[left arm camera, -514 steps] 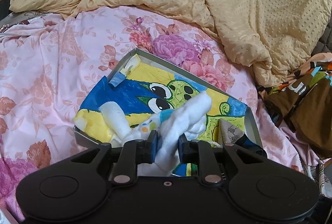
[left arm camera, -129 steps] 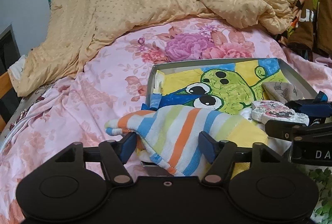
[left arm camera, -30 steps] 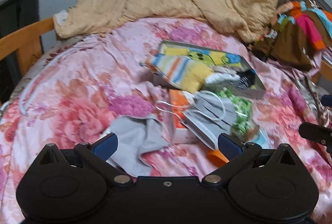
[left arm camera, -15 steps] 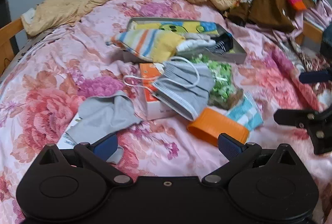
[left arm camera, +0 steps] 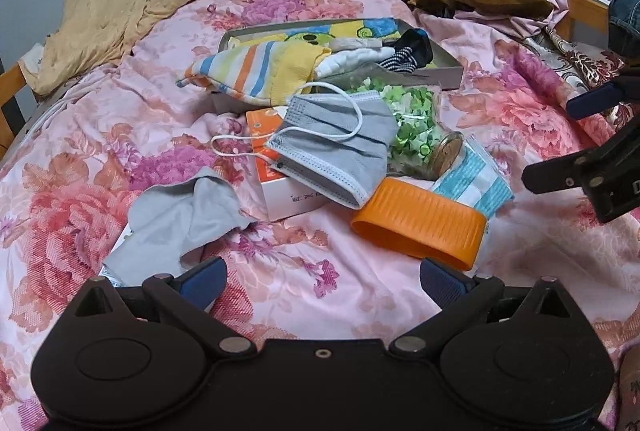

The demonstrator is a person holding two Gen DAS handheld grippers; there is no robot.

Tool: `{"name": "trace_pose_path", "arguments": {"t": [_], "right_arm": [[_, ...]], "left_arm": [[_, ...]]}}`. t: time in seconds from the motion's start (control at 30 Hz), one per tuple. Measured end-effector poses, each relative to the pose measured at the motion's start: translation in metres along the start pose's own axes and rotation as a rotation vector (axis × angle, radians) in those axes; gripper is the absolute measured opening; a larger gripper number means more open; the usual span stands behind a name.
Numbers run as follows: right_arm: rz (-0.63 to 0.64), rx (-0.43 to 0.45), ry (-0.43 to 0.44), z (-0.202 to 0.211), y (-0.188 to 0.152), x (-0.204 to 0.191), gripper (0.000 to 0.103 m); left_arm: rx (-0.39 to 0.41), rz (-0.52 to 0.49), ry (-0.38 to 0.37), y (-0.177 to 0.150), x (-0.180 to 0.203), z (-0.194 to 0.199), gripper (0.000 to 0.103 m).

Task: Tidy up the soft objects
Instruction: 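Move both tools back over the remaining pile of soft items, then grasp the orange silicone case with the left tool while the right tool grasps the blue-white packet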

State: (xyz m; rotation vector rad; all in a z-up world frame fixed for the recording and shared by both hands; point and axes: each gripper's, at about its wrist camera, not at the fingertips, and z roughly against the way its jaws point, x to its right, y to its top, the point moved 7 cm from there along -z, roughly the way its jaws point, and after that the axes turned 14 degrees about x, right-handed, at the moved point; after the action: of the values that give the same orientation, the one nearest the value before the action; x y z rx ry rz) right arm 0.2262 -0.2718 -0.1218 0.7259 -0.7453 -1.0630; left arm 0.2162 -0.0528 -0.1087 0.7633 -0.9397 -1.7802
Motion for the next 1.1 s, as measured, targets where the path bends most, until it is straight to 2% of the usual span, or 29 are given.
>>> {"name": "trace_pose_path", "arguments": {"t": [0.33,0.57,0.7,0.93,1.1], "right_arm": [[0.085,0.0,0.074,-0.007,-0.004,-0.008,0.103],[0.153,0.029,0.107,-0.014,-0.006,-0.002,0.103],[0.089,0.018,0.107,-0.024,-0.009,0.006,0.102],[-0.065,-0.016,0.127,-0.044,-0.008,0.011,0.101],[-0.128,-0.021,0.069,-0.052,-0.01,0.023,0.096]], "left_arm": [[0.088,0.012,-0.027,0.005,0.005,0.0,0.102],[0.107,-0.038,-0.068,0.001,0.016,-0.007,0.102],[0.087,-0.047,-0.045,-0.006,0.014,-0.016,0.102],[0.089,0.028,-0.108,-0.005,0.014,-0.03,0.102],[0.102,-0.008,-0.142,-0.001,0.018,-0.039,0.102]]}}
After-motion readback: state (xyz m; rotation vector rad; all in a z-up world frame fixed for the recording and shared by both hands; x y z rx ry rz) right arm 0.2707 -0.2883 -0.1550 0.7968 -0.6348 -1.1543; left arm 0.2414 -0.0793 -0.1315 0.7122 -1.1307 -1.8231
